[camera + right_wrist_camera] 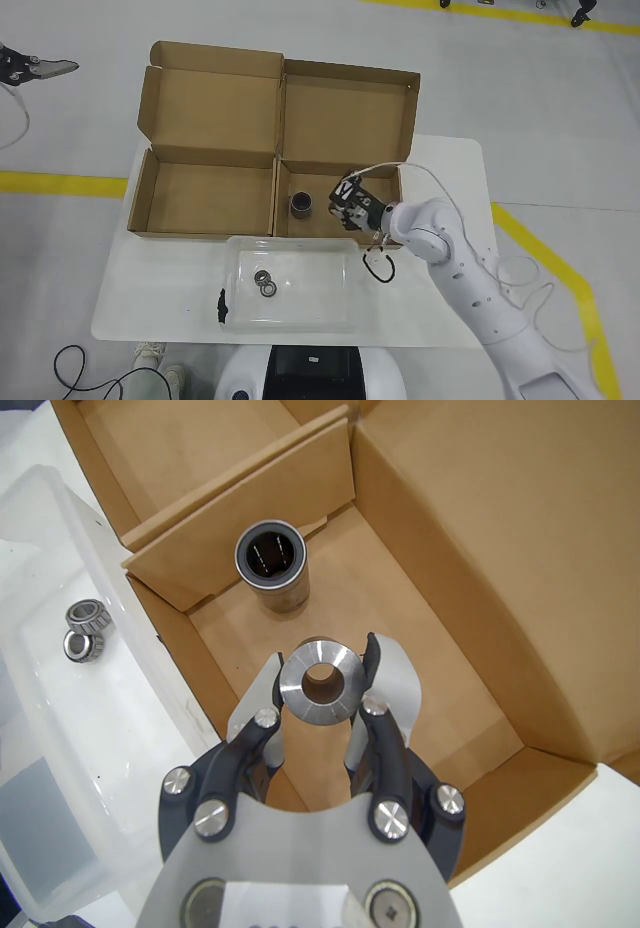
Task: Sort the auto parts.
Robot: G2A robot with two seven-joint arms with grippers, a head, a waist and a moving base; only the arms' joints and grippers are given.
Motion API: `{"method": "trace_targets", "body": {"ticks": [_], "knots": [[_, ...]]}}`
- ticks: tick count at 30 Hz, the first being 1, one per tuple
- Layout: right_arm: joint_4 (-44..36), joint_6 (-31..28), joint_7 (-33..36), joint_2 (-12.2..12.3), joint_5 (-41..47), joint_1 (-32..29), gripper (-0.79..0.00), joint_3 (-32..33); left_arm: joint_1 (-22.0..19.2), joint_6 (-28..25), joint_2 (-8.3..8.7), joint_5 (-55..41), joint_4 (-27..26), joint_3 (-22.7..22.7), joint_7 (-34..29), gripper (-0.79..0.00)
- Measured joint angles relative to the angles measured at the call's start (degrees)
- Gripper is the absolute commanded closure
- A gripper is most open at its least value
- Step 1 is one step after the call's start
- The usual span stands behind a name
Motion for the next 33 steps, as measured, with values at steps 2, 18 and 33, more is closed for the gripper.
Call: {"method": "trace_targets", "body": {"ticks": [2, 18, 33], "knots": [[1.67, 0.38, 0.11, -0.31, -0.21, 0.95, 0.0, -1.08, 0.0, 0.0, 0.0, 0.0, 0.0, 0.0, 0.0, -0.785], [13.91, 1.13, -0.49, -3.58, 0.0, 9.58, -0.129, -9.29, 0.0, 0.0, 0.0, 0.0, 0.0, 0.0, 0.0, -0.785], [15.54, 1.32, -5.22, -4.7, -1.67, 11.58, -0.56, -10.6, 0.0, 0.0, 0.0, 0.0, 0.0, 0.0, 0.0, -0.785]]}}
